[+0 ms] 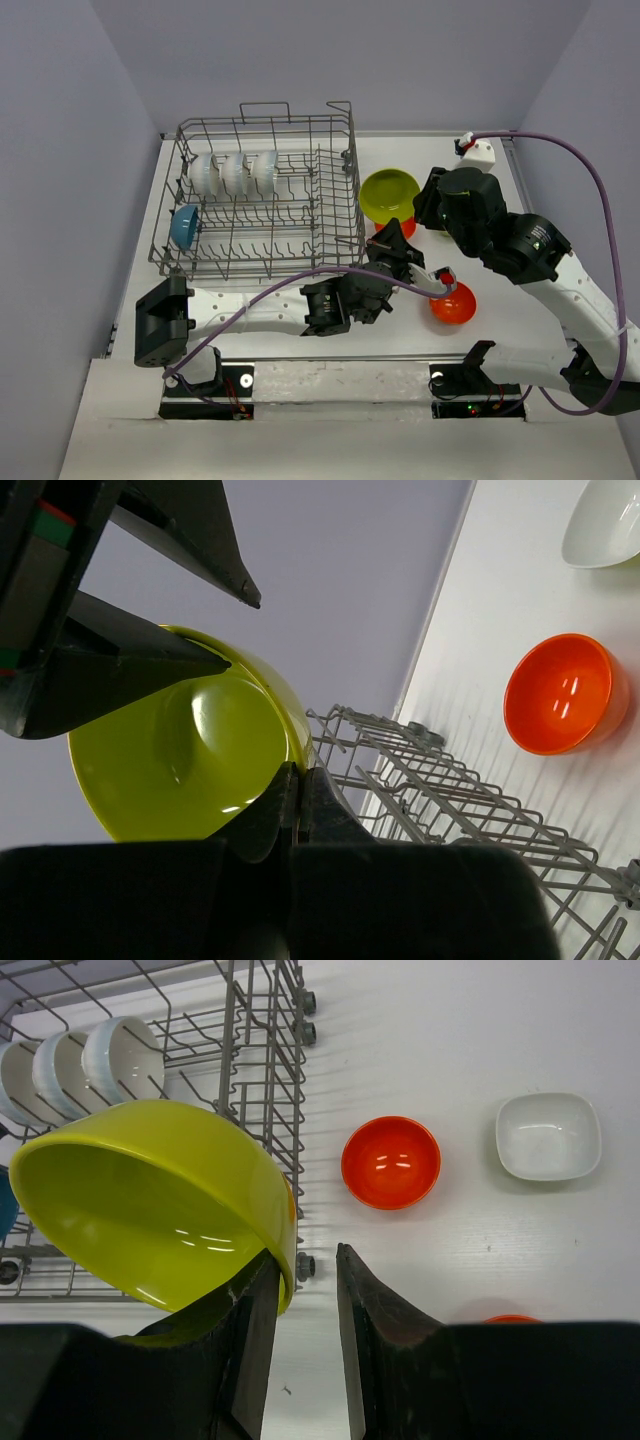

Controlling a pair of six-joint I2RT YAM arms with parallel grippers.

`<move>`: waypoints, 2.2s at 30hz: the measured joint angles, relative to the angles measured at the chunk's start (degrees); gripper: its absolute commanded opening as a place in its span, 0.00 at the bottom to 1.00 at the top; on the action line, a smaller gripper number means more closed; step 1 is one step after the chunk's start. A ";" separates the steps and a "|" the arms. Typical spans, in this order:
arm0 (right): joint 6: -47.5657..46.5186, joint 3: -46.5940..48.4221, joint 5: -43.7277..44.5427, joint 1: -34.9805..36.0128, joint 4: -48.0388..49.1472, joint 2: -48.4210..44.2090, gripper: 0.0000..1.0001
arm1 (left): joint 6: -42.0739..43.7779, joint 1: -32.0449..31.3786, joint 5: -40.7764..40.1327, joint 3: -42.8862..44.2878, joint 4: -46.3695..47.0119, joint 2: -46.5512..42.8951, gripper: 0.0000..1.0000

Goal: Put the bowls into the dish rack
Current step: Pass from the right arm to the left

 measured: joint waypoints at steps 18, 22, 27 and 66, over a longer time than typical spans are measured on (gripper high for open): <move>-0.02 -0.02 0.00 0.00 -0.02 -0.24 0.38 | 0.07 0.00 -0.39 0.00 0.37 0.00 0.00; -0.02 -0.02 -0.09 0.00 -0.02 -0.66 0.38 | 0.24 0.00 -0.39 0.00 0.83 0.00 0.00; -0.02 -0.04 -0.20 0.00 -0.02 -0.76 0.38 | 0.33 -0.24 -0.42 0.00 0.90 0.00 0.00; -1.46 -1.95 -0.66 0.26 1.44 -1.31 0.01 | 1.79 -0.96 -1.16 0.09 0.87 0.90 0.00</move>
